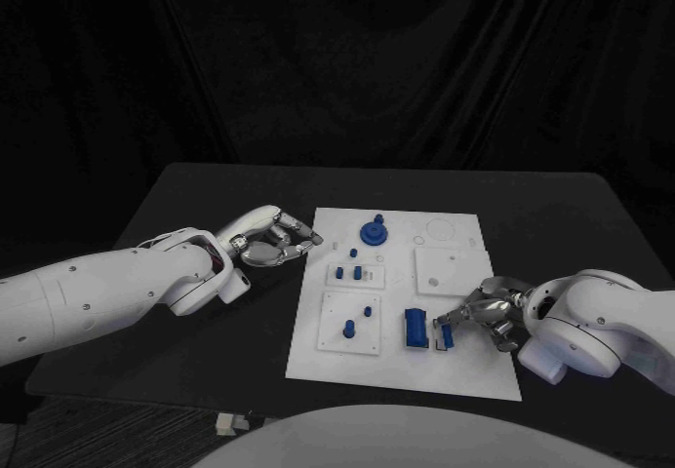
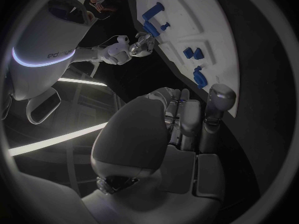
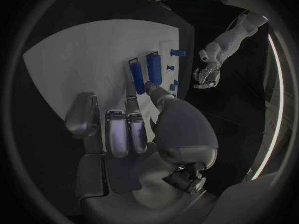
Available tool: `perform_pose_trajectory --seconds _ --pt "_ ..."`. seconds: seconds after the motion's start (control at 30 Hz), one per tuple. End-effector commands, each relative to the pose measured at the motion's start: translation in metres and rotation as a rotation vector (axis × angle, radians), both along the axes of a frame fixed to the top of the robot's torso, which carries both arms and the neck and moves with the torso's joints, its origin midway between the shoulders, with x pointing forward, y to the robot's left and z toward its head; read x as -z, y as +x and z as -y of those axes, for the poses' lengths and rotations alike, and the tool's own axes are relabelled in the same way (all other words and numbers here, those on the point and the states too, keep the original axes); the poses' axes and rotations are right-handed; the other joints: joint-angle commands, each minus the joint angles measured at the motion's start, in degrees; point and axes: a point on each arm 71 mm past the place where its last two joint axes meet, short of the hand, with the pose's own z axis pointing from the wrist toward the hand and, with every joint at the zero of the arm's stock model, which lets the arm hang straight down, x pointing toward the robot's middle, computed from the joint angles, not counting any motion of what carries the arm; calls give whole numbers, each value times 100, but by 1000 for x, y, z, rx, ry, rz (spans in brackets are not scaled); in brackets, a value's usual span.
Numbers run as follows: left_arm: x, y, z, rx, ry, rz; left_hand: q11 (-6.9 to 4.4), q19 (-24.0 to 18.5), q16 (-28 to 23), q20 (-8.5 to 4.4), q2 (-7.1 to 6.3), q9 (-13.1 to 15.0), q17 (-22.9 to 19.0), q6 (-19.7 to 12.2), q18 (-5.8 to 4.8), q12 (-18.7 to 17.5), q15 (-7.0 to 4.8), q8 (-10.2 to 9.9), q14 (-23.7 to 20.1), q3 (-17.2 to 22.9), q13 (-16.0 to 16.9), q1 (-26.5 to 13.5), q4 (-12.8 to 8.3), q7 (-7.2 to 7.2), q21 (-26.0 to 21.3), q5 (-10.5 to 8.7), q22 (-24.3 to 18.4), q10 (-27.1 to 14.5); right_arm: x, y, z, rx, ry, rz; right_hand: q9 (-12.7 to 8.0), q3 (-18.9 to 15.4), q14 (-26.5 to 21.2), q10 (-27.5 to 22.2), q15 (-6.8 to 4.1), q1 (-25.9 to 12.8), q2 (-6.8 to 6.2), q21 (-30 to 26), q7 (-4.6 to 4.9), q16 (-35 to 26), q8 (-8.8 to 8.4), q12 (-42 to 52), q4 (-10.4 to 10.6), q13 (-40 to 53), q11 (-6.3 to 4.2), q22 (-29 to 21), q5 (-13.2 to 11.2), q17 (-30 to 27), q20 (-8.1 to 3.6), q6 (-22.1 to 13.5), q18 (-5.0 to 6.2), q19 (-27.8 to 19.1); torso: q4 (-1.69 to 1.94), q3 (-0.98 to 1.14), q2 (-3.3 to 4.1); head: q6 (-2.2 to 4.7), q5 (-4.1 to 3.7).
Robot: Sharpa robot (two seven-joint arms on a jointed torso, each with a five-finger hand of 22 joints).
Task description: Assemble the parts on the task board
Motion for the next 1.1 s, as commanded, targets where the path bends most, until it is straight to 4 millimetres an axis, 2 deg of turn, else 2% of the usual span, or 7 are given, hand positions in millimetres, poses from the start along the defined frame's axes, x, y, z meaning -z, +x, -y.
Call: perform_pose_trajectory --seconds 0.03,0.27,0.37,0.7,0.8,0.97,1.1 --pt "0 -1 2 13 -11 -4 0 -46 -33 -5 43 6 -5 0 45 12 -10 24 -37 43 3 9 -1 31 -14 36 569 25 1 -1 0 -14 -18 0 1 -1 446 597 -26 -72 12 -23 10 -5 16 20 47 1506 2 866 -70 557 29 -39 80 -4 0 0 2 0 6" --pt "0 -1 1 13 -11 -4 0 -46 -33 -5 43 6 -5 0 45 12 -10 24 -37 43 3 9 -1 31 -14 36 569 25 1 -1 -1 -20 -21 2 9 -34 444 597 -29 -90 -14 -40 4 -8 31 20 68 1506 -3 861 -250 548 28 -33 84 -9 1 1 2 0 12" --pt "0 -1 1 12 -11 -5 0 -46 -33 -5 43 6 -5 0 45 12 -10 24 -37 43 3 9 -1 31 -14 36 569 25 1 -1 -1 -22 -22 2 14 -78 444 597 -29 -118 -39 -39 6 -9 41 20 110 1506 -3 861 -437 546 27 -31 83 -9 2 1 2 0 10" --pt "1 -1 1 12 -10 -6 0 -46 -33 -5 43 6 -5 0 45 12 -10 24 -37 43 3 9 -1 31 -14 36 569 25 1 -1 -1 -33 -24 -1 20 -123 439 597 -30 -110 -87 -116 4 -18 53 20 135 1506 -4 842 -558 529 27 -26 97 -33 0 0 -2 0 -8" --pt "1 -1 1 12 -9 -7 0 -46 -33 -5 43 6 -5 0 45 12 -10 24 -37 43 3 9 -1 31 -14 36 569 25 1 -1 -1 -41 -25 -3 24 -253 436 597 -25 -158 -196 -134 14 -24 63 20 269 1506 -3 837 -838 518 30 -25 98 -40 -1 0 -1 0 -9" --pt "1 -1 1 12 -9 -8 0 -46 -33 -5 43 6 -5 0 45 12 -10 24 -37 43 3 9 -1 31 -14 36 569 25 1 -2 -1 -50 -29 -4 36 -570 435 597 -24 -136 -186 -142 19 -27 76 20 402 1506 2 836 -426 514 30 -48 98 -40 -1 1 1 0 -12" --pt "1 -1 1 12 -9 -8 5 -56 -30 -1 45 6 -8 3 46 12 -4 25 -40 51 2 8 -2 35 -19 36 566 38 1 -2 -2 -63 -33 -5 43 -810 434 597 -22 -80 -209 -162 25 -31 81 20 456 1506 6 832 -585 507 33 -69 101 -45 -3 -1 -1 0 -9"
